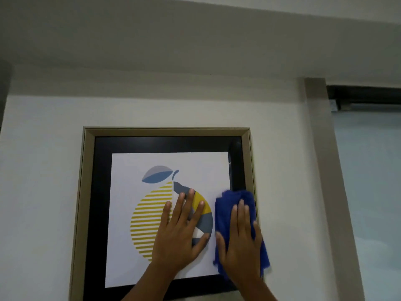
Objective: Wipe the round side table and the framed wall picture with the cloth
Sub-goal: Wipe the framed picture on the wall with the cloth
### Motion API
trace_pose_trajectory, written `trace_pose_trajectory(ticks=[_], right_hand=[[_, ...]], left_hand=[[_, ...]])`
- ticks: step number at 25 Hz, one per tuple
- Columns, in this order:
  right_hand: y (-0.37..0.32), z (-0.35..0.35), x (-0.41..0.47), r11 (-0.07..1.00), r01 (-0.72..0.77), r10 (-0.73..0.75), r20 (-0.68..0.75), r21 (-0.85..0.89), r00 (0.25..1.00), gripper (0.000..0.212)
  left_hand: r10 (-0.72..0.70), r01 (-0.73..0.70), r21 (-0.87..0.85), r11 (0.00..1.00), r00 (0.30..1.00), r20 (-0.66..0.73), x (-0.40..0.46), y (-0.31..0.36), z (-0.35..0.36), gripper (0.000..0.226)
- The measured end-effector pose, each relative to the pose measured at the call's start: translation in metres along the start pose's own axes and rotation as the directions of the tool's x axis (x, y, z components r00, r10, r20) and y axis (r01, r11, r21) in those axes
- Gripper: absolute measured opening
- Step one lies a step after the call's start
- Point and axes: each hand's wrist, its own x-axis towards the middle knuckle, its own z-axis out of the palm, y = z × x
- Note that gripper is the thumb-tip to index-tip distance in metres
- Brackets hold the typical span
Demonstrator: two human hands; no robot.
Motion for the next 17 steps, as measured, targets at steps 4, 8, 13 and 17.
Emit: trace_pose_trajectory(ticks=[4,8,13,17], right_hand=[[0.014,-0.004,-0.055,0.998,0.014,-0.007,0.118,-0.056,0.993,0.078],[0.005,-0.022,0.031,0.997,0.072,-0.068,0.102,-0.032,0.992,0.074],[-0.021,-0.046,0.171,0.997,0.066,-0.066,0.003,-0.039,0.998,0.071],[-0.018,-0.027,0.099,0.997,0.010,-0.008,-0.033,0.070,0.999,0.069]], left_hand=[[0.014,-0.014,0.023,1.000,1.000,0.010,-0.003,0.000,-0.001,0.078],[0.009,-0.009,0.011,1.000,1.000,0.013,-0.004,-0.001,0.003,0.078],[0.007,-0.007,0.018,1.000,1.000,-0.008,-0.004,0.000,0.005,0.078],[0.026,-0.025,0.025,0.999,0.999,-0.029,-0.005,0.002,0.004,0.078]])
